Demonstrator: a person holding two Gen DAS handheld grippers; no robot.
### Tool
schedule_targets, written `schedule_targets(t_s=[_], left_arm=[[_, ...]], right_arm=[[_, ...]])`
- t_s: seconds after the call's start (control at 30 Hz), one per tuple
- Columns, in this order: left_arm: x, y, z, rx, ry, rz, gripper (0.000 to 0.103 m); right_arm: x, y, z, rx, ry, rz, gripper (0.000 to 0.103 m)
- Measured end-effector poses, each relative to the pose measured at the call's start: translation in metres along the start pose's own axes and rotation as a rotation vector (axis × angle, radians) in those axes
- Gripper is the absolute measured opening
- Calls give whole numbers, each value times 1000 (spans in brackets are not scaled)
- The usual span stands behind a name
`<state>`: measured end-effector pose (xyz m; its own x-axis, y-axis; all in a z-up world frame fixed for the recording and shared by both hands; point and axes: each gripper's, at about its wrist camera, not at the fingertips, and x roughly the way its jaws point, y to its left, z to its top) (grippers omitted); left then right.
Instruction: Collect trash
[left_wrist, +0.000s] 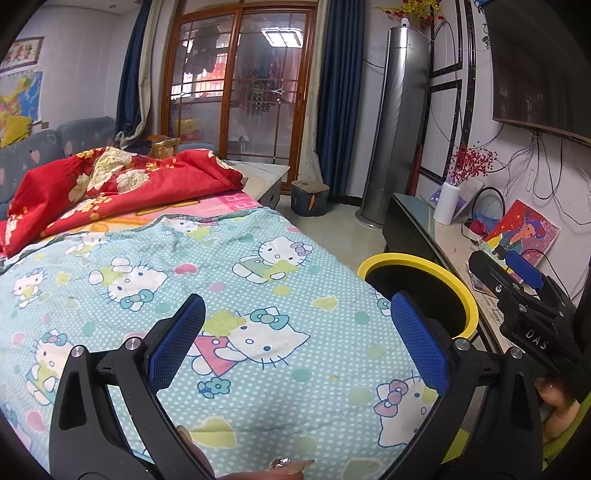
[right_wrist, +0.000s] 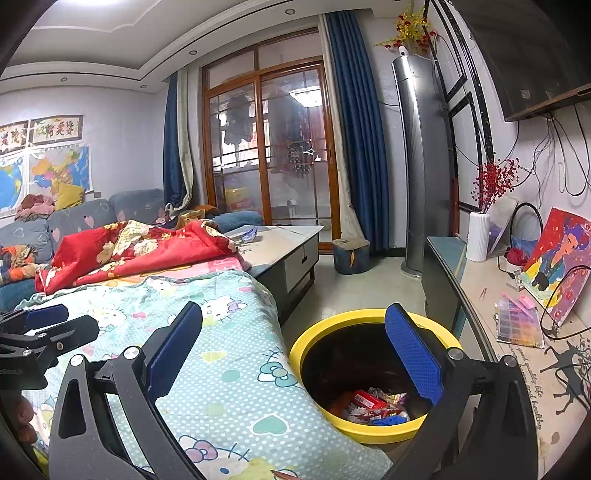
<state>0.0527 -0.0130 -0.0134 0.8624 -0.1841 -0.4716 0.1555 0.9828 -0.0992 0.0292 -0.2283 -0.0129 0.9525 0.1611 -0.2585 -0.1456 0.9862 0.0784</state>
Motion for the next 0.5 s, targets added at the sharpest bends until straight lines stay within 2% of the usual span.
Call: schedule_targets(t_s=[0.5], left_arm=[[0, 0, -2, -5, 5, 4, 92]], right_arm=[[1, -2, -1, 2, -1, -1, 96]])
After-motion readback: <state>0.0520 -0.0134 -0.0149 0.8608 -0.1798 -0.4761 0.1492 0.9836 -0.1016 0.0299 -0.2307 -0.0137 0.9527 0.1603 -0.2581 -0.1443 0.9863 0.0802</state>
